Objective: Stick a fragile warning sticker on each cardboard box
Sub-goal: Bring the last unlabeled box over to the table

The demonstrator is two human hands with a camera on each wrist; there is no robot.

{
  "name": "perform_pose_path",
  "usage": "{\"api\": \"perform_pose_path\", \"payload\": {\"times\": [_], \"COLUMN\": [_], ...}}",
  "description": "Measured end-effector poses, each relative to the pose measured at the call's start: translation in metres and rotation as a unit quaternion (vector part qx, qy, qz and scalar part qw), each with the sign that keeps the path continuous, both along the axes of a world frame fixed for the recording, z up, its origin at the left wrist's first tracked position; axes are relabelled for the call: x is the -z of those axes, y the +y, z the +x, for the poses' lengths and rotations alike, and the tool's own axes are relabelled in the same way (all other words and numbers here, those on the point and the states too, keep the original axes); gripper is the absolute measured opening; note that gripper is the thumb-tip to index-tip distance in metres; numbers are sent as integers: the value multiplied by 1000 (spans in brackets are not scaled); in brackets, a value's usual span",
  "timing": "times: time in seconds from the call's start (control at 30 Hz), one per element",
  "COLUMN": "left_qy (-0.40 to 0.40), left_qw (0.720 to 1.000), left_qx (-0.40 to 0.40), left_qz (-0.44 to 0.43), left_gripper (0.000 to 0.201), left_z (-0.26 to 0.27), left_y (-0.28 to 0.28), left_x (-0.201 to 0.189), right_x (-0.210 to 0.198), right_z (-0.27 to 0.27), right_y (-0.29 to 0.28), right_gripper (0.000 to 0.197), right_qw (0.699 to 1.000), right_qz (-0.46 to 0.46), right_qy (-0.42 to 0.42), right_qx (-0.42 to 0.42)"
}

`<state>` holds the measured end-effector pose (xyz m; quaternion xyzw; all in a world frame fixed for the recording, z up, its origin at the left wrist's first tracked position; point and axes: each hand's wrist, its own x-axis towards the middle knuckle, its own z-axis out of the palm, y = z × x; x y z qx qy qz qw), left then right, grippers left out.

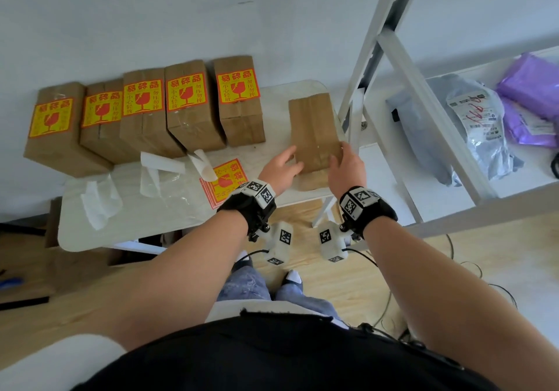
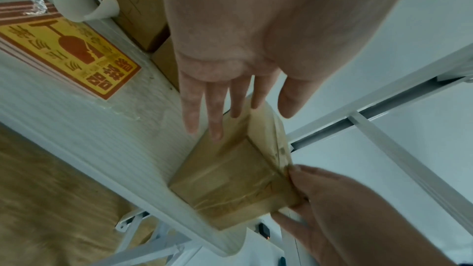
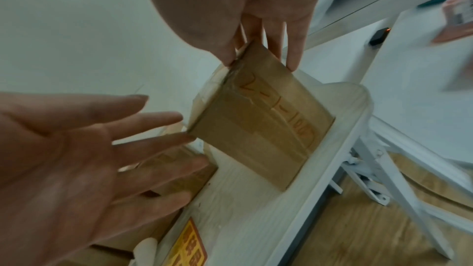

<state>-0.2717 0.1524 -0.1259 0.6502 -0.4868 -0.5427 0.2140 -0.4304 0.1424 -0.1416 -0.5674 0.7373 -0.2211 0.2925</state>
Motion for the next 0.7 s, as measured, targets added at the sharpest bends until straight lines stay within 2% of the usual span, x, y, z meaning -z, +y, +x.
{"api": "perform_pose_path", "payload": {"times": [0.07, 0.17, 0.3, 0.4, 0.47, 0.53, 0.6, 0.7], "left_qy": [-23, -65, -106, -147, -175, -176, -150, -131], "left_qw": [1000, 997, 986, 975, 965, 949, 935, 917], "left_qx": [4, -34, -107, -136, -156, -203, -249, -299], "left_qz": [9, 38, 74, 92, 115, 166, 204, 230], "left_gripper": [56, 51, 40, 17, 28, 49, 70, 72], "left_z": [5, 27, 66, 95, 114, 133, 152, 166], "left_y": [-4, -10, -13, -10, -10, -8, -4, 12], "left_x": [0, 8, 12, 11, 19, 39, 69, 64], "right_x": [0, -4, -13, -26, -29, -26, -15, 16], "right_z": [-5, -2, 26, 62, 88, 113, 131, 149], "right_y": [-1, -1, -6, -12, -16, -21, -25, -29], "right_gripper": [42, 47, 47, 48, 45, 41, 36, 37], "right_qw": [1000, 1000, 995, 987, 982, 983, 991, 994], "right_qz": [17, 2, -78, -155, -182, -160, -87, 62], "right_qy": [0, 25, 62, 50, -7, -64, -87, -63], "right_qx": [10, 16, 19, -17, -51, -62, -59, -71]}}
